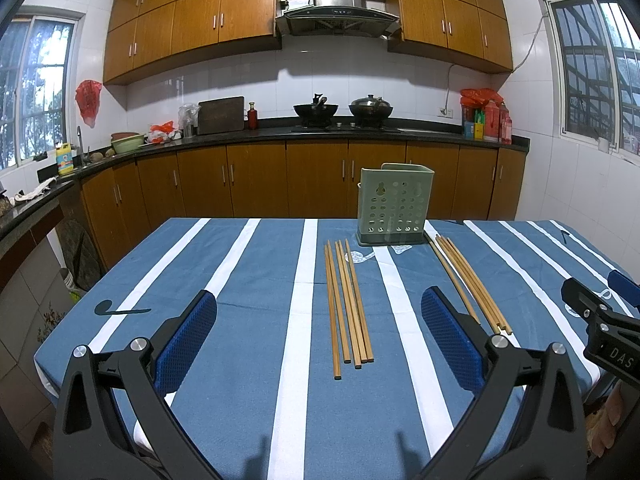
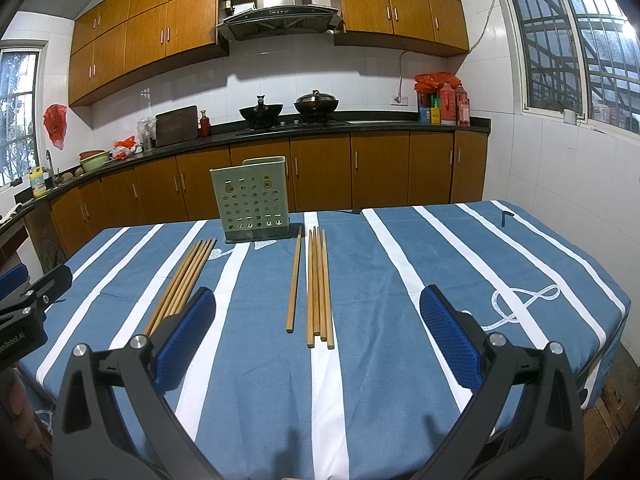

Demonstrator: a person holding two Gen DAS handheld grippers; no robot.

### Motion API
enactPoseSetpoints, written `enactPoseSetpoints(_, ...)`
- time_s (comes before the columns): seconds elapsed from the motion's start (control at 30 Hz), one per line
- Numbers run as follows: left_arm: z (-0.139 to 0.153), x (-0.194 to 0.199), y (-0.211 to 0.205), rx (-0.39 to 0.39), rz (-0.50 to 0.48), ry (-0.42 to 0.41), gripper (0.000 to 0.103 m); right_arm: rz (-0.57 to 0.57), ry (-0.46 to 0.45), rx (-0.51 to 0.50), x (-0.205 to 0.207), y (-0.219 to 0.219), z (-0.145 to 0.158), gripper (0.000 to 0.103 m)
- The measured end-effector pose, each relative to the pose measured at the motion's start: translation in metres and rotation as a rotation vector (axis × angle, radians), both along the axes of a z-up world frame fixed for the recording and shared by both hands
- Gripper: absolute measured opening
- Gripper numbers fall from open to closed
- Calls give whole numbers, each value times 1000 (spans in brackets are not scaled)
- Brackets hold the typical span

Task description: Organize utensils

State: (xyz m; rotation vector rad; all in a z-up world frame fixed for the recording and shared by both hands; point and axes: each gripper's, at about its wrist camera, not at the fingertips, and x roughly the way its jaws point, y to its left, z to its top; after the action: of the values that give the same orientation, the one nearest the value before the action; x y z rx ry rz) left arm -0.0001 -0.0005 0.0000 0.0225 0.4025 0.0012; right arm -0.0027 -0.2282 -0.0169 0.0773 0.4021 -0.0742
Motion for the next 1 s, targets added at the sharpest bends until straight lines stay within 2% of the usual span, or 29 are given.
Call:
enactPoseSetpoints(0.2,0,1,1,-1,4,4,101,-1,9,0,4,-2,-2,99)
enactPoseSetpoints(0.33,-4,12,5,-8,25,40,101,-13,41,3,15,-5,-2,99)
enactPoseSetpoints(0.5,-12,44,11,-21,61,111,101,-69,165,50,52,-25,-19,99)
enactPoseSetpoints(0.57,-19,52,23,-32,71,149,101,-84,220,76,68,-34,-27,95)
enactPoseSetpoints(0.67,-24,67,31,-49,84,196,101,-73,300,127,97,-45,-39,77)
enactPoseSetpoints(0.8,-34,87,40,-67,98,254,100,-35,387,201,136,-54,-56,47)
enactPoseSetpoints(0.83,-36,90,41,-70,97,263,97,-28,405,209,144,-53,-59,39)
enactPoseSetpoints(0.93,-43,100,46,-72,94,299,88,2,457,229,167,-52,-69,24)
enactPoseSetpoints(1.0,-47,105,48,-74,86,324,85,21,484,230,178,-49,-75,20)
